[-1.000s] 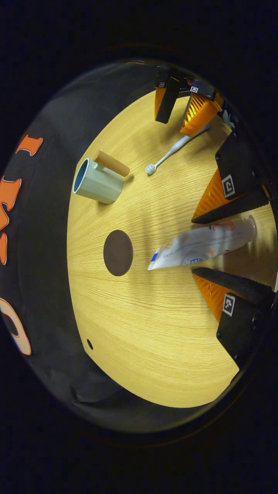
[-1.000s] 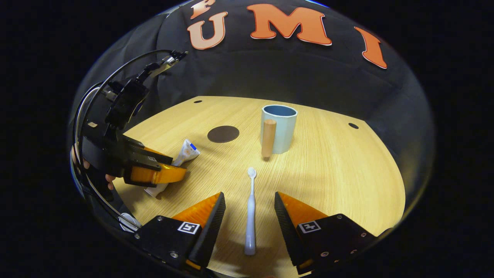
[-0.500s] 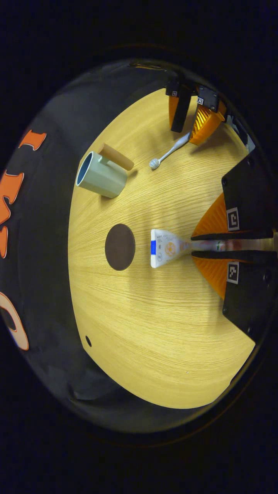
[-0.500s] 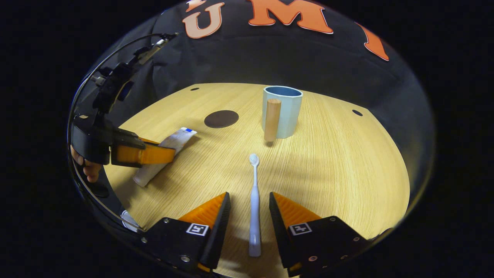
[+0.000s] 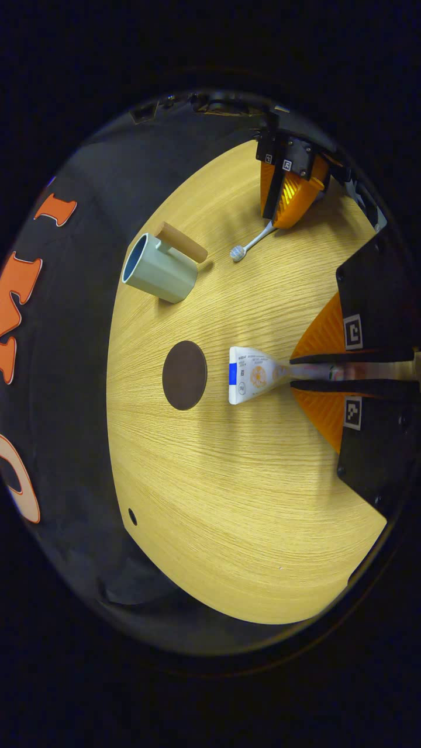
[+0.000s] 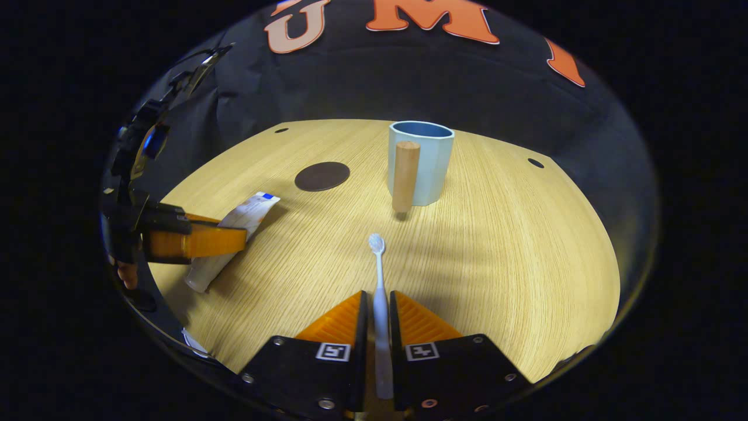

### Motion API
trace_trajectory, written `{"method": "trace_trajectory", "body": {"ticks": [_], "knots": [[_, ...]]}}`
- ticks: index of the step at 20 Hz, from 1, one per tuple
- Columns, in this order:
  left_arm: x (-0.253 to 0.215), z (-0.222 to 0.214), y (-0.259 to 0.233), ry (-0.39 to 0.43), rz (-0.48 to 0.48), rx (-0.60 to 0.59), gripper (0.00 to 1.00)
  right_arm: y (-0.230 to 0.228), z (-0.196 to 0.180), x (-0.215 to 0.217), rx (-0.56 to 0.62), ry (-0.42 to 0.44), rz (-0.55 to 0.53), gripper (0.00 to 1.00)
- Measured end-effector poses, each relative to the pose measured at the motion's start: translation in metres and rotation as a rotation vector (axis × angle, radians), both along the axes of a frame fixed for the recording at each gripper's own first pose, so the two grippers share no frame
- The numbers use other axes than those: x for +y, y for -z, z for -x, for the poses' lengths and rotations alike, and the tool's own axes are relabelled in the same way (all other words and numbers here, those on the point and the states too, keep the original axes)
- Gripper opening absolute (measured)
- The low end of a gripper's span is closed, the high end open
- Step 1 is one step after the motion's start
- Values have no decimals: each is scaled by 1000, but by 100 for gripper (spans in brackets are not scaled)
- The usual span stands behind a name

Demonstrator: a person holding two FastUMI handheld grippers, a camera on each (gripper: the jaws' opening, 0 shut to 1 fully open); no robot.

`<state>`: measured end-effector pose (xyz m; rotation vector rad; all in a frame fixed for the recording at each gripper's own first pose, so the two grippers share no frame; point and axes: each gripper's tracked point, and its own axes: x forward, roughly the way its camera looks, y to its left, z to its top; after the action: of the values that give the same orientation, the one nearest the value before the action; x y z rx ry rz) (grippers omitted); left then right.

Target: Put the toothbrush and toothpaste on the desktop into the cup, then pick up the cup and place it on the coaster on the desktop.

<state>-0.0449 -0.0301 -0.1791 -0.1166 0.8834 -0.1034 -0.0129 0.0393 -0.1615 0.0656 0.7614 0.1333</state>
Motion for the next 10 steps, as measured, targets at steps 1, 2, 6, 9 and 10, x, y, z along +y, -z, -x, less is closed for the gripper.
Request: {"method": "trace_trajectory", "body": {"ticks": [1,2,6,9,10], "knots": [[1,-1,0,-4,-2,-3,15,1,-1,0,-4,4,-17,15],[3,-1,-1,-7,-3,-5,15,1,0,-1,-3,8,-33,10],[4,-2,-5,-8,8,-20,15,-1,-3,-12,-22,47,-65,6],[4,-2,-12,-7,5,-36,15,-18,-3,-15,-68,29,-99,6],[4,-2,-14,-7,7,-42,15,-23,-1,-18,-88,24,-99,6]]}}
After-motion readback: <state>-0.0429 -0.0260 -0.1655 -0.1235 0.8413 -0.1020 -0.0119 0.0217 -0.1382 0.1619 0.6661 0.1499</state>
